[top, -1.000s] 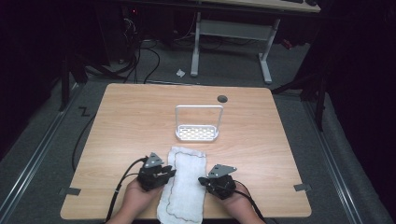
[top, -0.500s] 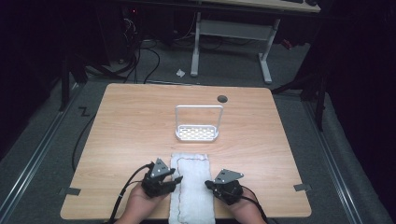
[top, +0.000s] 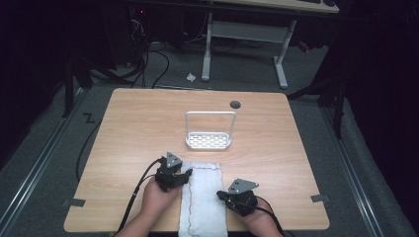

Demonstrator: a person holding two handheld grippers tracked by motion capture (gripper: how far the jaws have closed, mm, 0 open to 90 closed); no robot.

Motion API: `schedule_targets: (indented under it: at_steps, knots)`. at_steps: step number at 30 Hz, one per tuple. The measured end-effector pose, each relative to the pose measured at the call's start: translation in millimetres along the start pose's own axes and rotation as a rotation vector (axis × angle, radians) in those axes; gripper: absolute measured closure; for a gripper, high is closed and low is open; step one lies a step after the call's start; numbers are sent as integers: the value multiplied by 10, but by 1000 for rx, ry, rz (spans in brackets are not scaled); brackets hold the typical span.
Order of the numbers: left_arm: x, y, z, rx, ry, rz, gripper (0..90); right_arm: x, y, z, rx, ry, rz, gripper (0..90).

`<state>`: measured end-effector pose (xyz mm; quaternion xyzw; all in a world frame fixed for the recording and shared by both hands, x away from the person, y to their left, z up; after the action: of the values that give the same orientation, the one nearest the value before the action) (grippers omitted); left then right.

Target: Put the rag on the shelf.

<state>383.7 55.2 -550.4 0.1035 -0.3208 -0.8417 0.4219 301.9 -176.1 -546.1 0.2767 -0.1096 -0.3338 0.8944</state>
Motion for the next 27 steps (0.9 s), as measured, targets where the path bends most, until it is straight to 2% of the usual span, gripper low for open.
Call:
schedule_targets:
  at_steps: [3,5,6,7,8,9,10,11,12,16,17,18,21,23,24,27]
  knots:
    - [27,-11,4,-1,-2,-16,655,-16,6,2,-7,-15,12,889]
    - [36,-15,4,1,-15,-25,676,-25,8,2,-9,-23,17,887]
    - [32,-19,3,2,-28,-27,702,-25,7,2,-8,-22,13,885]
    - [25,-22,5,0,-48,-26,772,-29,8,4,-6,-22,6,873]
    - [18,-24,6,0,-64,-19,785,-25,12,11,3,-1,-7,868]
    - [-13,-37,14,0,-98,12,792,-17,18,23,17,25,-31,864]
    - [-13,-37,14,0,-98,12,797,-17,18,23,17,25,-31,864]
    - [-38,-48,21,1,-116,38,797,-1,29,47,40,41,-59,858]
    - [-47,-51,24,0,-122,43,800,17,46,75,59,37,-78,853]
    - [-32,-54,26,2,-108,34,802,104,114,83,82,-4,-120,777]
    - [-23,-53,25,2,-101,25,803,173,199,56,85,-41,-137,728]
    - [-23,-53,25,2,-101,25,803,173,199,56,85,-41,-137,728]
    - [-31,-52,24,1,-111,31,804,304,350,-26,68,-82,-168,675]
    - [-27,-53,25,2,-109,25,803,378,420,-78,70,-93,-193,632]
    - [-27,-53,25,2,-108,25,803,443,476,-159,41,-96,-213,581]
    - [-32,-54,25,1,-114,30,803,514,481,-247,12,-78,-238,527]
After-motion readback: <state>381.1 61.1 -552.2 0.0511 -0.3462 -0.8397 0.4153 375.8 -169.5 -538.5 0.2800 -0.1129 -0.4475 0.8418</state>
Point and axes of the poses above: each handheld gripper's, and its own axes: z roughly backward along the jaws, y roughly out of its top, x roughly to its right, the point moved 2 cm from there along -z, roughly forward along the jaws, and after that the axes turned 12 degrees about -x, right-handed, at the moved point
